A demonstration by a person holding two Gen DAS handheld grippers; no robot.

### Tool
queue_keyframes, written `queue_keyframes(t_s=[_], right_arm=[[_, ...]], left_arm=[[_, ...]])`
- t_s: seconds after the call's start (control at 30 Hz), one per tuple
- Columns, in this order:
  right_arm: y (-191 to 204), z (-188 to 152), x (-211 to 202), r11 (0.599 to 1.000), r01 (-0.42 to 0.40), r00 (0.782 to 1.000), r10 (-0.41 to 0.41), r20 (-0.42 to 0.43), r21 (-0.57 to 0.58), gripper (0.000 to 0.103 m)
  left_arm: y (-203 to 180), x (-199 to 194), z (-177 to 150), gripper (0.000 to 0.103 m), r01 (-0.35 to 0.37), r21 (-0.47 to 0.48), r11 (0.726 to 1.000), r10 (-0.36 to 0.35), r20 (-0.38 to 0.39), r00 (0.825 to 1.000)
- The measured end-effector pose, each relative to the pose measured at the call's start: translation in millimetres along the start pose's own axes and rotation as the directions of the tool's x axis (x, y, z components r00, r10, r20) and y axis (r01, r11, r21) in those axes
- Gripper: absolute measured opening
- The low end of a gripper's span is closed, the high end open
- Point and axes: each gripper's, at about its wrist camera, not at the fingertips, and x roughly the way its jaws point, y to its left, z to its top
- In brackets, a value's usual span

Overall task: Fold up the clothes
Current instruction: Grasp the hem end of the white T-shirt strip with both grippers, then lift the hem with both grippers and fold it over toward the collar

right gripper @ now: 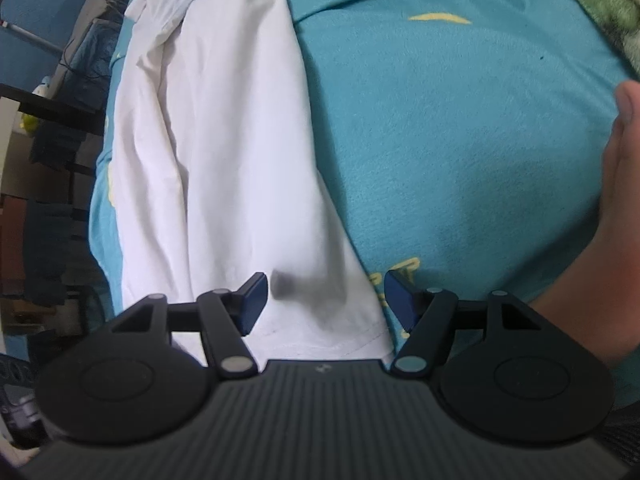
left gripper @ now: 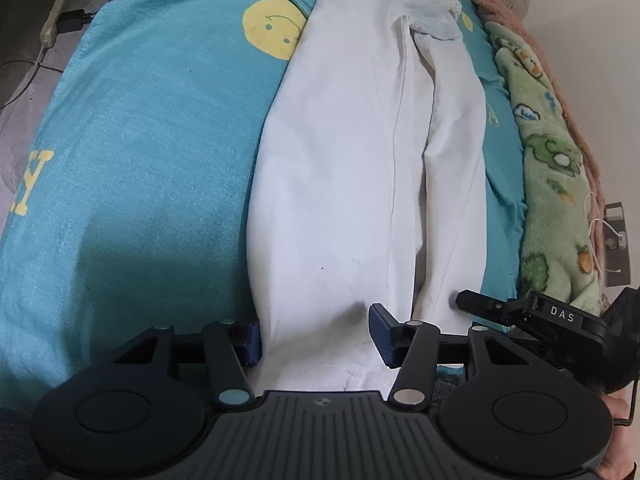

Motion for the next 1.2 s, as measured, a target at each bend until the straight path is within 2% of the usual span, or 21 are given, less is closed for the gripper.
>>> queue_keyframes(t_s=[0.07, 0.17, 0.3, 0.37, 0.43, 0.5, 0.53, 0.57, 0.6, 0.63, 0.67, 0.7, 0.8, 0.9, 1.03, 1.2], right_arm=[[-1, -3, 0, 0.999, -0.052, 0.998, 0.052, -0.038, -0.010, 0.067], [2, -8, 0, 0.997, -0.063, 0.997, 0.060, -0.058, -0.044, 0.066], [13, -12, 2, 0.994, 0.003, 0.999, -0.008, -0.047, -0.108, 0.065], [24, -17, 4, 0.980, 0.042, 0.997, -0.052, -0.049, -0.193, 0.066], [36, -24, 7, 0.954, 0.092, 0.993, -0.108, -0.042, -0.284, 0.066], [46, -31, 9, 0.926, 0.141, 0.987, -0.160, -0.025, -0.351, 0.062], [50, -35, 9, 0.911, 0.169, 0.982, -0.186, -0.010, -0.377, 0.058], [53, -38, 9, 0.895, 0.194, 0.978, -0.210, 0.005, -0.401, 0.049], [55, -40, 7, 0.886, 0.207, 0.975, -0.220, 0.015, -0.416, 0.035], [54, -41, 4, 0.888, 0.198, 0.978, -0.210, 0.017, -0.414, 0.026], [54, -41, 1, 0.891, 0.189, 0.980, -0.199, 0.019, -0.413, 0.014], [53, -41, -2, 0.893, 0.180, 0.982, -0.188, 0.021, -0.412, 0.012], [52, -41, -22, 0.913, 0.124, 0.992, -0.116, 0.043, -0.388, 0.010], [49, -37, -56, 0.949, 0.003, 0.997, 0.020, 0.070, -0.314, 0.009], [49, -23, -99, 0.963, -0.080, 0.981, 0.122, 0.151, -0.258, 0.008], [51, -14, -145, 0.955, -0.162, 0.946, 0.222, 0.237, -0.247, 0.008]], left_arm=[[-1, 0, -1, 0.041, 0.004, 0.005, 1.000, -0.004, -0.002, 1.000], [-1, 0, -1, 0.039, 0.007, 0.009, 1.000, -0.007, -0.006, 1.000], [-3, 3, 1, 0.042, 0.008, 0.013, 1.000, -0.008, -0.015, 1.000], [-7, 4, 0, 0.049, 0.018, 0.043, 0.999, -0.017, -0.019, 1.000], [-13, 6, -1, 0.048, 0.025, 0.087, 0.996, -0.022, -0.028, 0.999], [-18, 7, -2, 0.039, 0.017, 0.115, 0.993, -0.014, -0.031, 0.999], [-20, 8, -3, 0.027, 0.010, 0.125, 0.992, -0.006, -0.031, 0.999], [-20, 8, -4, 0.015, 0.001, 0.126, 0.992, 0.003, -0.029, 1.000], [-19, 6, -4, 0.011, -0.007, 0.125, 0.992, 0.010, -0.022, 1.000], [-18, 5, -5, 0.010, -0.015, 0.123, 0.992, 0.016, -0.014, 1.000], [-19, 3, -5, 0.007, -0.015, 0.127, 0.992, 0.016, -0.004, 1.000], [-21, 0, -6, 0.007, -0.009, 0.131, 0.991, 0.008, 0.010, 1.000], [-23, -18, -5, 0.006, 0.039, 0.094, 0.995, -0.046, 0.071, 0.996], [-27, -43, -5, 0.006, 0.102, 0.054, 0.993, -0.109, 0.153, 0.982], [-43, -81, -6, 0.005, 0.184, 0.030, 0.982, -0.186, 0.256, 0.949], [-64, -134, -20, 0.005, 0.252, 0.041, 0.967, -0.250, 0.339, 0.907]])
